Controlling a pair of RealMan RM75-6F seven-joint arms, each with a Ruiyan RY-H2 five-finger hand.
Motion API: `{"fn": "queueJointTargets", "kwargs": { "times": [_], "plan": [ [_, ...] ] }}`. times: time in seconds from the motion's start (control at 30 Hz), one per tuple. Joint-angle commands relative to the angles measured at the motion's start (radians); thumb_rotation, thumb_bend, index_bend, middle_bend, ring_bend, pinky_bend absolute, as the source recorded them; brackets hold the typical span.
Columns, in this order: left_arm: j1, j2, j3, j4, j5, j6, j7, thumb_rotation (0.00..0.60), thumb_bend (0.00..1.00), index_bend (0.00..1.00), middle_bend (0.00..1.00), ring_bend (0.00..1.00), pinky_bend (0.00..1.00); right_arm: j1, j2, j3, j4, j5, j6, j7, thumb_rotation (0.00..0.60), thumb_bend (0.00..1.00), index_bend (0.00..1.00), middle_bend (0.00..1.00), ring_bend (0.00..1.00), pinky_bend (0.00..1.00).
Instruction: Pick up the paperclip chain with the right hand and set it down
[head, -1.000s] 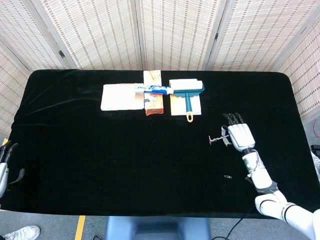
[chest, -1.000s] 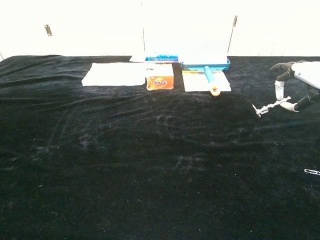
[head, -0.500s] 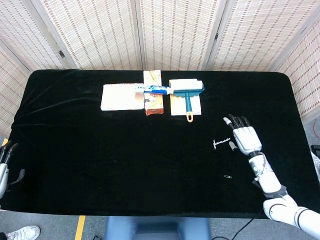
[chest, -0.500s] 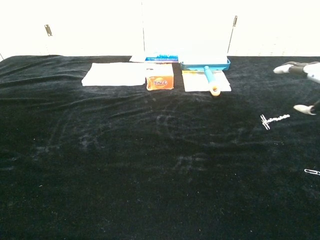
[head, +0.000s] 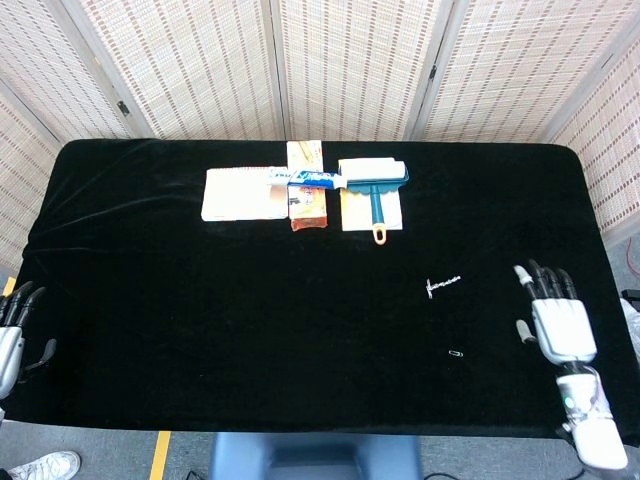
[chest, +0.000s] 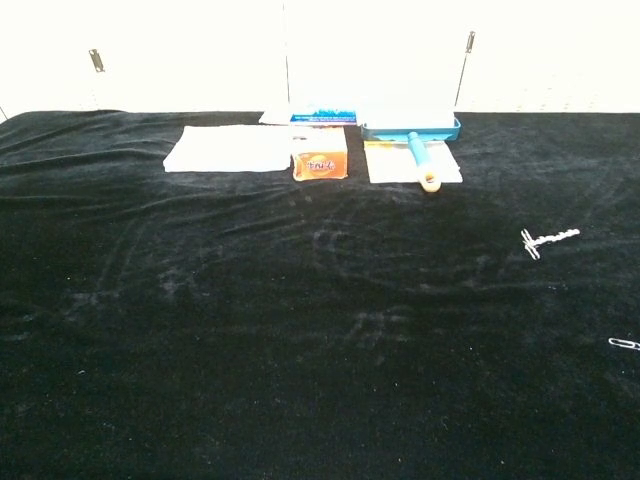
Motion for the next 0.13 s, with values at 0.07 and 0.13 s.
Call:
{"fn": "queueJointTargets", "kwargs": {
  "times": [0.07,0.13],
  "plan": [
    [0.009,0.0,0.004,-0.004,0.011,0.022,0.0,0.6,0.49,0.0,0.02,0.0,0.0,-0.049,0.006,-0.032,-0.013,-0.08,0.056,0.026,0.6,0.39,0.0,0.0,0.0,0.0],
    [0.012,-0.003,0.006,-0.007,0.014,0.029,0.007,0.6,0.49,0.0,0.02,0.0,0.0,-0.056,0.007,-0.038,-0.014,-0.103,0.065,0.031,0.6,0.39,0.0,0.0,0.0,0.0]
  ]
}}
